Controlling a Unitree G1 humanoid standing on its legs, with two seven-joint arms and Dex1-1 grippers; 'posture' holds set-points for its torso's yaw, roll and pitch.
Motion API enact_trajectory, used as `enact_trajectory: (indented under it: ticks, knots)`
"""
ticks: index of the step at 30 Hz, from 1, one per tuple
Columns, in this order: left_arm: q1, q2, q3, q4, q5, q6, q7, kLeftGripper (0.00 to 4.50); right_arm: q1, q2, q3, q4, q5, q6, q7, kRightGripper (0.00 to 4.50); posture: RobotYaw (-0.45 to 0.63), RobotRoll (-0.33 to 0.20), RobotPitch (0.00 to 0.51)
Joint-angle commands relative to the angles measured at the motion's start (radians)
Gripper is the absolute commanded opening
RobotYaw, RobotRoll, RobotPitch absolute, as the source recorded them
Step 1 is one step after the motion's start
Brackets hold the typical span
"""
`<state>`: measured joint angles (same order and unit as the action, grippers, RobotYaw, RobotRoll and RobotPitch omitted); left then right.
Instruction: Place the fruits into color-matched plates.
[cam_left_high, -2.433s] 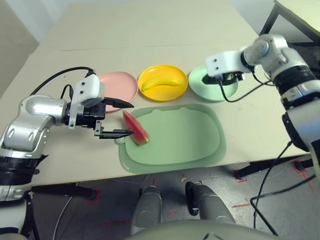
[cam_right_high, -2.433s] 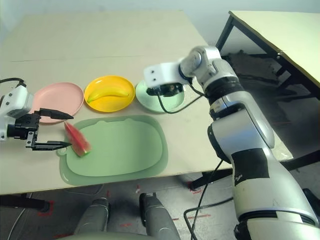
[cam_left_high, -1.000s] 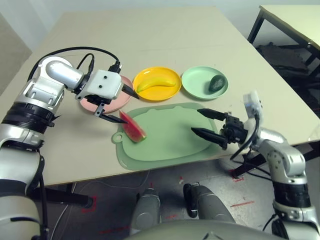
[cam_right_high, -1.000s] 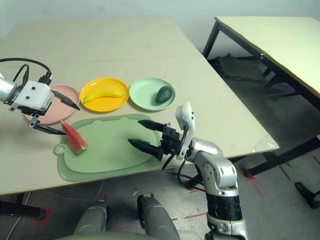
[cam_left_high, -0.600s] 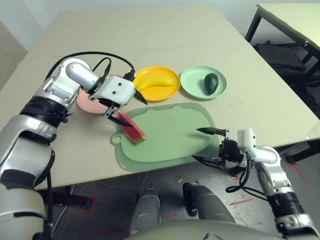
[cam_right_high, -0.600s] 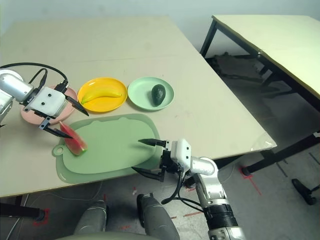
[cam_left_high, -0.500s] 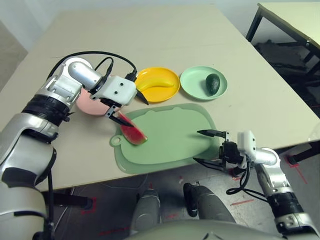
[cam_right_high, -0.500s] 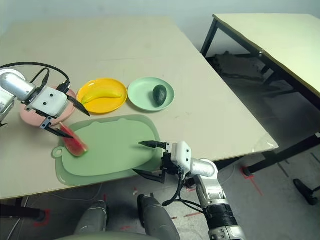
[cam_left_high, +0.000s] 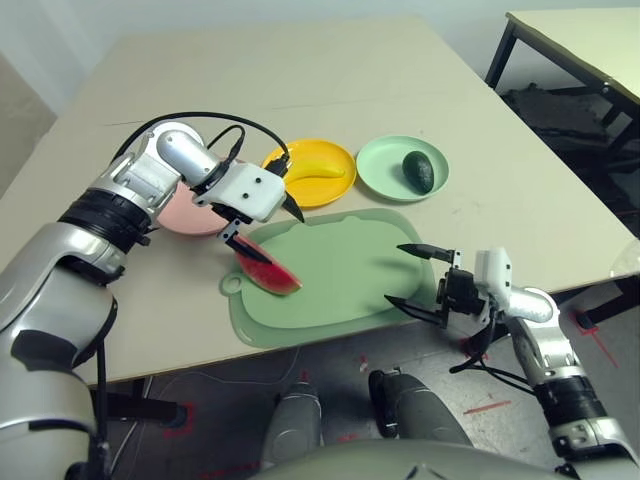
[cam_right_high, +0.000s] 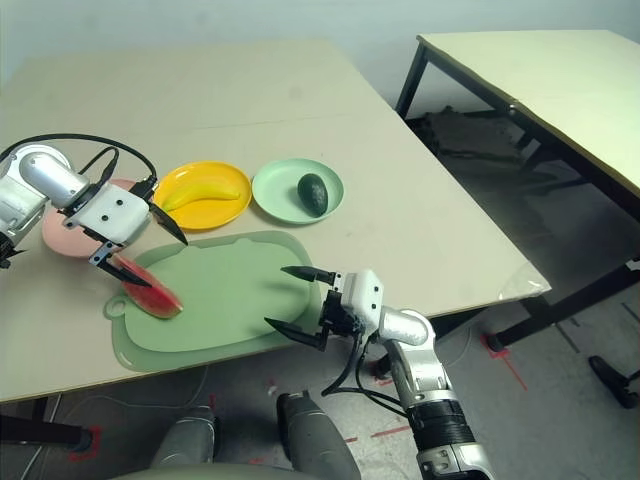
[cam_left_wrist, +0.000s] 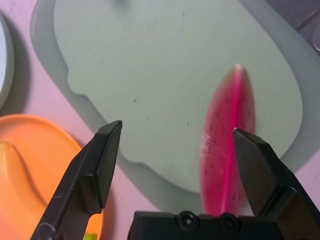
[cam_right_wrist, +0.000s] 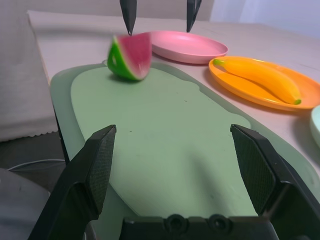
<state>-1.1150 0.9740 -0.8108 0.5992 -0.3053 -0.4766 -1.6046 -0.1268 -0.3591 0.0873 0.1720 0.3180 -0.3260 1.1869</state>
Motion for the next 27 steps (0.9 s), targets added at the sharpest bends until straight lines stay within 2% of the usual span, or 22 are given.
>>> enact_trajectory:
  ticks: [1,9,14,18,24,27]
  knots:
    - [-0.025,0.043,-0.034,-0.028,-0.042,0.023,-0.010,4.50,-0.006,-0.004,0.012,-0.007,0.011,0.009,-0.004,4.45,-0.05,0.000,0.097]
    - [-0.025,0.149,-0.110,-0.191,-0.111,0.124,-0.010,4.50,-0.024,0.006,0.018,0.015,0.009,0.025,-0.023,4.45,-0.04,0.000,0.095]
    - [-0.019,0.242,-0.172,-0.362,-0.174,0.251,-0.010,4.50,-0.023,0.012,0.021,0.021,0.011,0.041,-0.033,4.45,-0.04,0.000,0.096]
    - [-0.011,0.282,-0.205,-0.415,-0.172,0.252,-0.010,4.50,-0.030,0.019,0.016,0.018,0.016,0.054,-0.048,4.45,-0.04,0.000,0.097]
    - [0.036,0.256,-0.192,-0.351,-0.077,0.158,-0.010,4.50,-0.034,0.021,0.019,0.017,0.010,0.069,-0.059,4.45,-0.04,0.000,0.096]
    - [0.063,0.207,-0.145,-0.250,0.046,0.054,-0.010,4.50,-0.032,0.024,0.022,0.010,0.008,0.076,-0.066,4.45,-0.04,0.000,0.096]
